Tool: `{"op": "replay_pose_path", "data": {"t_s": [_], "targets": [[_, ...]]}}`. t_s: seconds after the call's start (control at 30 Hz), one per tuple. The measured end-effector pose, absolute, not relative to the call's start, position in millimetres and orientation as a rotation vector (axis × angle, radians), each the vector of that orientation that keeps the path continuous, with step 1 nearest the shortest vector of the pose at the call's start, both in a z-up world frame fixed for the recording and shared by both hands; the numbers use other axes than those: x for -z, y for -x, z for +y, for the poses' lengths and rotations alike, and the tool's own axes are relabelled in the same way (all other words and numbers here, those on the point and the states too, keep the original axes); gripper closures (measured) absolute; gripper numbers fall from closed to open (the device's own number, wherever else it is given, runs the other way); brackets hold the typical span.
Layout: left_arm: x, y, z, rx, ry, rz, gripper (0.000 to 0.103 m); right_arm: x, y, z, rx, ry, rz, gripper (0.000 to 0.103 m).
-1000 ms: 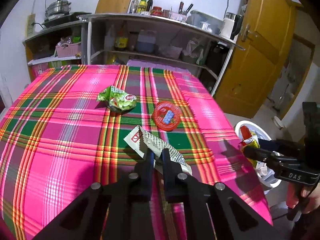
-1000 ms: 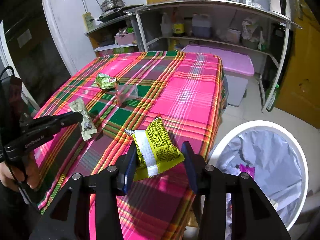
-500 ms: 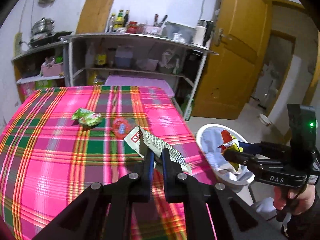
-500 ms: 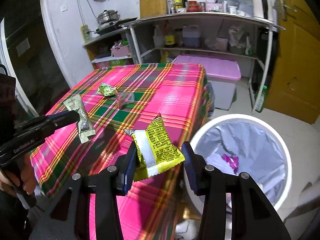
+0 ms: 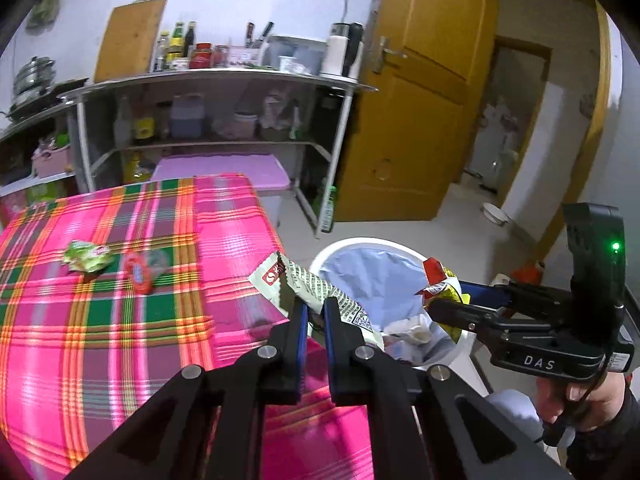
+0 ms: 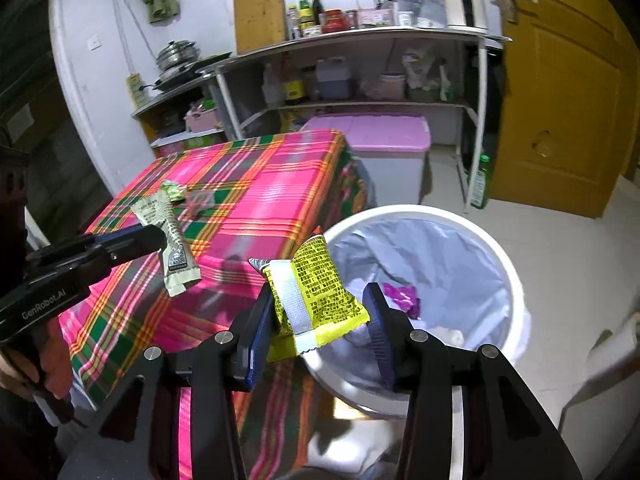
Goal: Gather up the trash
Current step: 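Carry the silver and yellow wrappers over the bin with both grippers, then open both grippers to drop the silver and yellow wrappers into the bin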
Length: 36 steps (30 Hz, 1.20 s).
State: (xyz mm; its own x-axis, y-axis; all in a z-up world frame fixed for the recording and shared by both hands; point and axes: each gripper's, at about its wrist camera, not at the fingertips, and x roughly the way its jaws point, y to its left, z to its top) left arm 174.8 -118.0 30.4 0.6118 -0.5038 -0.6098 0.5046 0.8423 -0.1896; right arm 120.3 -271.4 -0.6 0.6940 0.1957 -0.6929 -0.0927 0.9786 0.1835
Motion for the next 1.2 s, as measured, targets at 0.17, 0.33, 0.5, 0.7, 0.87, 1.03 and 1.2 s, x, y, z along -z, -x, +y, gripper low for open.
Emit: {"op": "replay_pose_path", "data": {"t_s": [0.17, 0.33, 0.5, 0.7, 0.87, 1.03, 1.2], "targets": [[-21.2, -178.2, -145.4, 0.623, -0.017, 0.727, 0.095, 6.3, -118.6, -289.5, -0.124, -0.156, 0.798, 0.058], [-8.3, -188.9, -168.5, 0.656, -0.032, 0.759, 0.095, 16.4, -121.4, -303.3, -0.092, -0.18, 0.819, 0.058], [3.5, -202.8, -185.8, 0.673, -0.042, 0.786, 0.094, 26.6, -125.7, -316.1, -0.076, -0.2, 0.84, 0.057], [18.7, -219.9, -202.4, 0.693, -0.039, 0.822, 0.094, 38.7, -132.5, -325.5, -0.052, -0.211, 0.866, 0.053], [24.0, -221.3, -212.4, 0.704, -0.055, 0.829, 0.084, 42.6, -133.9, -330.3, -0.044, -0.218, 0.87, 0.051], [21.9, -219.2, -212.1, 0.699, -0.046, 0.822, 0.083, 42.4, -135.2, -331.9, -0.046, -0.211, 0.863, 0.051], [11.1, -212.8, -200.2, 0.683, -0.024, 0.8, 0.083, 33.3, -130.4, -326.2, -0.056, -0.2, 0.844, 0.051]]}}
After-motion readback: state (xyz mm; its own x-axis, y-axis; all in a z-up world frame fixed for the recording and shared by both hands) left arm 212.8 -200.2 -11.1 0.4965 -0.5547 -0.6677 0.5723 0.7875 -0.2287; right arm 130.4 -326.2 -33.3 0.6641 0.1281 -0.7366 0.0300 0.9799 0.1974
